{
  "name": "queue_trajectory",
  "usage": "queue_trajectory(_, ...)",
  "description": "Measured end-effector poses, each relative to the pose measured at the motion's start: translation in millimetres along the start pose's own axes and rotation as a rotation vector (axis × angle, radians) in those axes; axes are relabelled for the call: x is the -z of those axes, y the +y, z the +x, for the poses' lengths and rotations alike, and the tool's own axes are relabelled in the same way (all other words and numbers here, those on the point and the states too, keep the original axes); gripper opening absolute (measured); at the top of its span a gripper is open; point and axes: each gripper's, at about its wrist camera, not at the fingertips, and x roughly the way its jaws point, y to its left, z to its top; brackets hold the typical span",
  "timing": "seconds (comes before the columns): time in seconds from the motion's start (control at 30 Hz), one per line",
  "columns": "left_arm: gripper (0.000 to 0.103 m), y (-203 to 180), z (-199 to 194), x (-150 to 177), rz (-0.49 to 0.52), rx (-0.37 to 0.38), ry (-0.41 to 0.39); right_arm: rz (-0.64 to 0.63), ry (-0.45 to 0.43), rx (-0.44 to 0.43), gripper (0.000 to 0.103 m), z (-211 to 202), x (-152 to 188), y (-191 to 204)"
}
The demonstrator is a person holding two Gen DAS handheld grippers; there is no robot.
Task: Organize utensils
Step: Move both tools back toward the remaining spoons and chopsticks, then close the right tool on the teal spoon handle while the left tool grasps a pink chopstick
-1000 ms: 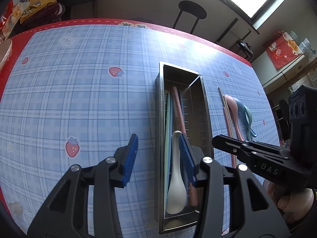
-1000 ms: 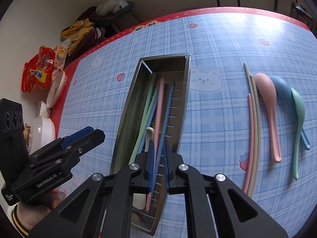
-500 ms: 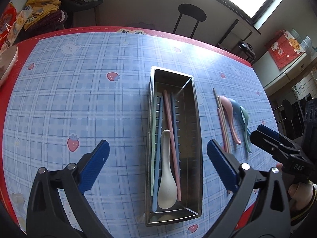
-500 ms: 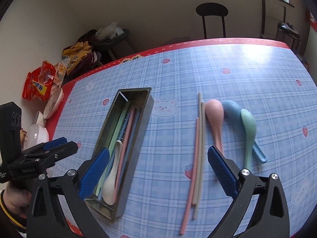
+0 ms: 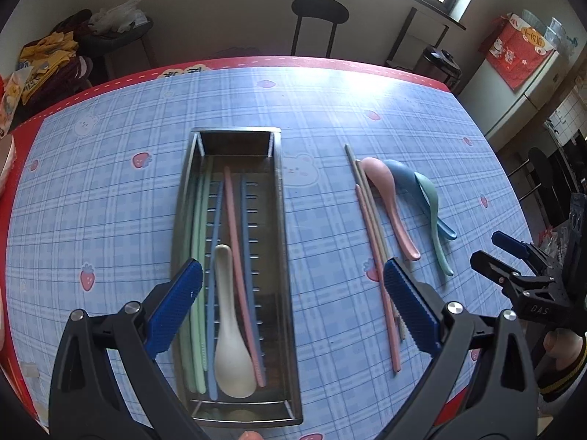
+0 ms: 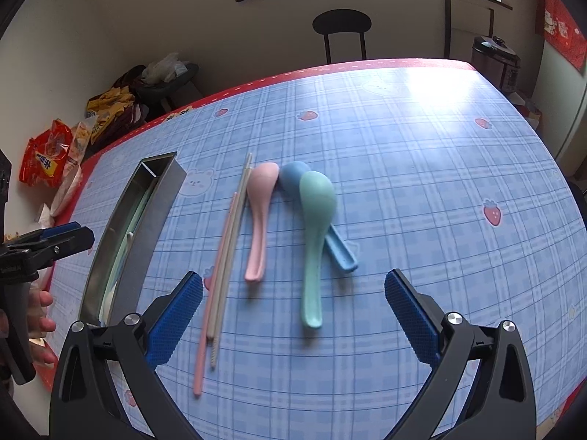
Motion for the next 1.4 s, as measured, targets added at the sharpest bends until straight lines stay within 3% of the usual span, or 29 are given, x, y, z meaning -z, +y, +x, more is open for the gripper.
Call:
queue_trajectory(0.17,0.097,-37.1,23.6,2.2,0.081,-0.012,0.029,-0.019,-0.019,0.014,0.097,1.7,1.0,-23.6)
queue_trajectory(0.3,0.097,-54.5,44.0,7.0,0.073,0.027,0.056,-0.051,0.019,-0.019,0.097,9.3,2.1,-30.7)
queue_trajectory(0.47,0.097,-69.6,65.1,17.7,0.084,0.020,0.099,-0.069,0.032,0.016,0.097,14.3,10.4,-38.2)
queue_trajectory(0.73,0.097,-75.0,75.8,38.8,0.089,-0.022,0.099,-0.040,-0.002,0.021,0.097,12.9,21.4,-47.4)
queue_trajectory(0.9,0.097,-69.0,78.5,33.4,0.072,-0.076,0.087,-0.018,-0.012,0.006,0.097,13.6,24.8,-47.2)
queue_trajectory(0.93,0.097,-70.1,78.0,30.9,0.081,-0.108,0.077,-0.022,-0.016,0.006,0.096,13.3,24.8,-46.4)
queue_trajectory(1.0,0.097,-71.8,78.9,25.3,0.098,-0.129,0.075,-0.027,-0.018,-0.002,0.084,13.0,24.0,-45.0)
queue_trajectory(1.2,0.096,-70.4,81.2,18.6,0.059,-0.052,0.091,-0.008,-0.020,-0.040,0.066,11.3,20.8,-45.9)
queue_trajectory(1.23,0.095,-70.2,80.6,18.1,0.052,-0.038,0.091,-0.004,-0.019,-0.048,0.064,11.2,20.3,-46.6)
queue_trajectory(1.27,0.085,-70.3,80.3,17.4,0.044,-0.030,0.090,-0.003,-0.016,-0.052,0.060,11.4,20.1,-46.8)
queue_trajectory(1.3,0.061,-69.9,81.0,16.6,0.033,-0.029,0.097,-0.003,-0.014,-0.056,0.057,11.7,20.0,-47.1)
queue_trajectory(1.4,0.042,-65.4,87.4,14.9,-0.014,-0.022,0.131,-0.005,-0.008,-0.066,0.053,12.5,20.0,-46.6)
